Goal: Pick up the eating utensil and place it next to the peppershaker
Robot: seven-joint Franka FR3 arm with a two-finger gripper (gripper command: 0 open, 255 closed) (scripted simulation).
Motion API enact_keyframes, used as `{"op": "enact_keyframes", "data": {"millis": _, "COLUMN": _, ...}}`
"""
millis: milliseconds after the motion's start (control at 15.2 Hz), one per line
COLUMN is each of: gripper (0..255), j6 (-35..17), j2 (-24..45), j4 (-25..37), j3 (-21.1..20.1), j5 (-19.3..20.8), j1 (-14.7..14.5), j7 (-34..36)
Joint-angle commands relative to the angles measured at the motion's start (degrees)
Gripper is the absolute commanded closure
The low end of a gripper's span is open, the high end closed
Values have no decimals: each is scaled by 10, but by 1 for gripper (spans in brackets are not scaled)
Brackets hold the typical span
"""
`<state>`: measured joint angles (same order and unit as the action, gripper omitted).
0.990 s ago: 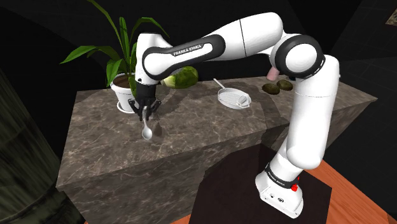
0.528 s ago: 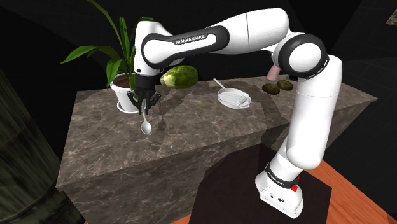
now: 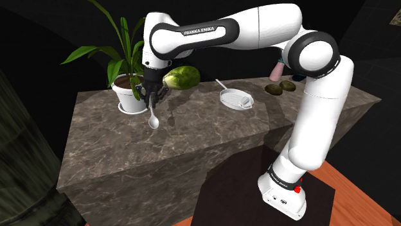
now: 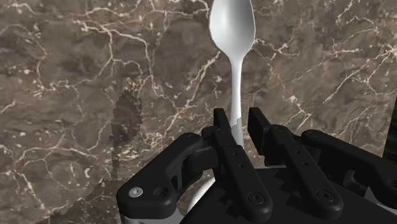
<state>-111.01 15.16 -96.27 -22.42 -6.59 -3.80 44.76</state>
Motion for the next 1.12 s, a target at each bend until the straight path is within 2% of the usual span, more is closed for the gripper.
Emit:
{"op": "enact_keyframes", "data": {"millis": 0, "gripper": 255, "j6": 0, "j2": -26, "j4": -29, "j3": 5, "j5": -12, "j1": 19, "j7": -26}}
{"op": "enact_keyframes", "data": {"millis": 528, "gripper": 255, "j6": 4, "j2": -104, "j4": -119, "j3": 45, "j5": -44, "j1": 86, "j7": -142}}
{"op": "enact_keyframes", "data": {"millis": 1056, "gripper": 255, "j6": 22, "j2": -146, "j4": -164, "j3": 96, "j5": -51, "j1": 145, "j7": -253}}
